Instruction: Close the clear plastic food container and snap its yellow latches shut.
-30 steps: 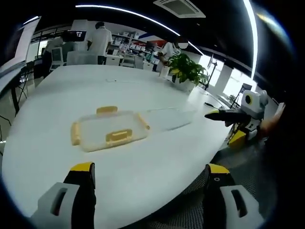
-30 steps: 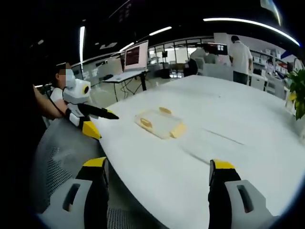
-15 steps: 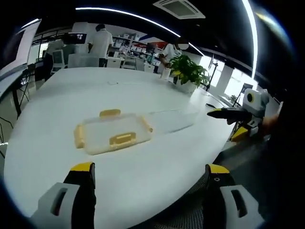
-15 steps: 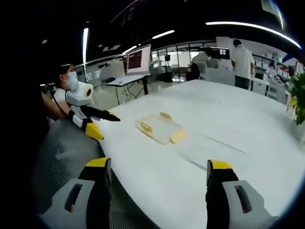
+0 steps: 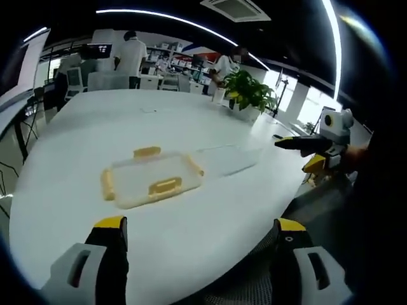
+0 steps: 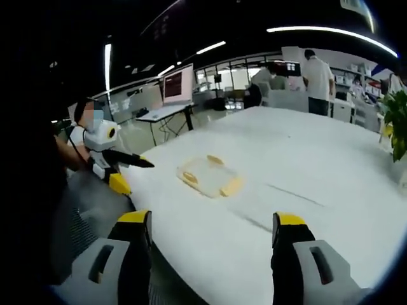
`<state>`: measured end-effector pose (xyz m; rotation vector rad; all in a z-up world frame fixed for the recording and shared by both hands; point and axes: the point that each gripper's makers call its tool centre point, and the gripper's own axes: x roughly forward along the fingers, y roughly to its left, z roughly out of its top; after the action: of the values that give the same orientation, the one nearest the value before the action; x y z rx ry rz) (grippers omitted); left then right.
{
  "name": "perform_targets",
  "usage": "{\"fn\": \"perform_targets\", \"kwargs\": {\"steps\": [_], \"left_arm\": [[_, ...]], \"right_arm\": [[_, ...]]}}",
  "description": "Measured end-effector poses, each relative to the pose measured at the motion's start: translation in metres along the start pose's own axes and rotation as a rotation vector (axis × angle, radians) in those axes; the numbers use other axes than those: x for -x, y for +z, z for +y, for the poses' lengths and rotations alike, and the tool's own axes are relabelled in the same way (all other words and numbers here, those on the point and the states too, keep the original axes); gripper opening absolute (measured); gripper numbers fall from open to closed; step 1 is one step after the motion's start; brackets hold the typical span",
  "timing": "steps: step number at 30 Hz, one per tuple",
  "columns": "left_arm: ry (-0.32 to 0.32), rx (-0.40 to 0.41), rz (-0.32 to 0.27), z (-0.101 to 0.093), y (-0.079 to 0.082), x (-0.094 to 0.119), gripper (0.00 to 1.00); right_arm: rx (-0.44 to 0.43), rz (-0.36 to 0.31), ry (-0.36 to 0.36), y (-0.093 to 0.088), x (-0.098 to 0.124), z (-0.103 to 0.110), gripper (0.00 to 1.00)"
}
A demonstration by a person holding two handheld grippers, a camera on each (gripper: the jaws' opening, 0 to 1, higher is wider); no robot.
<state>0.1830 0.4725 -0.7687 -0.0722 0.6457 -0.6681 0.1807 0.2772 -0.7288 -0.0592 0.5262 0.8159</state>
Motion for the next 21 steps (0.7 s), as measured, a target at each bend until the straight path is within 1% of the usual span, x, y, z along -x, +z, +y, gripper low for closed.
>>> {"fn": "perform_targets", "kwargs": {"steps": [2,4,5,6,8,9,10,11,13,14,15,16,18,19,21], "left_arm": [[-0.002,0.018,-0.006,0.004,0.003,0.001,0.92],[0.0,0.029,-0.009,0.007,0.005,0.004,0.92],[-0.003,0.04,-0.022,0.008,0.01,0.006,0.91],[-0.011,0.051,-0.034,0.008,0.013,0.007,0.9],[-0.012,0.078,-0.066,0.012,0.022,0.01,0.87],[-0.013,0.082,-0.067,0.013,0.023,0.011,0.87],[-0.011,0.08,-0.068,0.015,0.024,0.011,0.87],[-0.012,0.076,-0.071,0.015,0.025,0.01,0.88],[-0.024,0.073,-0.081,0.014,0.026,0.008,0.99],[-0.028,0.073,-0.087,0.014,0.027,0.008,0.99],[-0.033,0.074,-0.091,0.014,0.027,0.007,0.99],[-0.046,0.094,-0.106,0.014,0.03,0.007,0.99],[-0.041,0.116,-0.123,0.017,0.033,0.008,0.97],[-0.038,0.124,-0.12,0.02,0.034,0.008,0.96],[-0.036,0.132,-0.123,0.024,0.034,0.007,0.96]], "right_arm": [[0.002,0.01,0.004,0.002,-0.002,0.001,0.75],[-0.03,0.017,0.016,0.001,-0.005,0.002,0.77],[-0.037,0.017,0.019,0.002,-0.007,0.003,0.78],[-0.069,0.011,0.034,0.004,-0.008,0.006,0.78],[-0.136,-0.012,0.073,0.009,-0.012,0.012,0.83],[-0.104,-0.015,0.062,0.011,-0.013,0.011,0.86],[-0.098,-0.028,0.085,0.015,-0.015,0.017,0.88],[-0.112,-0.031,0.093,0.017,-0.016,0.018,0.9],[-0.132,-0.069,0.109,0.025,-0.019,0.022,0.99],[-0.127,-0.07,0.117,0.027,-0.02,0.024,1.0],[-0.11,-0.058,0.116,0.028,-0.021,0.025,0.97],[-0.1,-0.052,0.118,0.028,-0.022,0.026,0.94],[-0.083,-0.057,0.123,0.032,-0.023,0.026,0.89],[-0.082,-0.06,0.121,0.034,-0.024,0.025,0.88],[-0.088,-0.061,0.129,0.036,-0.027,0.025,0.88]]}}
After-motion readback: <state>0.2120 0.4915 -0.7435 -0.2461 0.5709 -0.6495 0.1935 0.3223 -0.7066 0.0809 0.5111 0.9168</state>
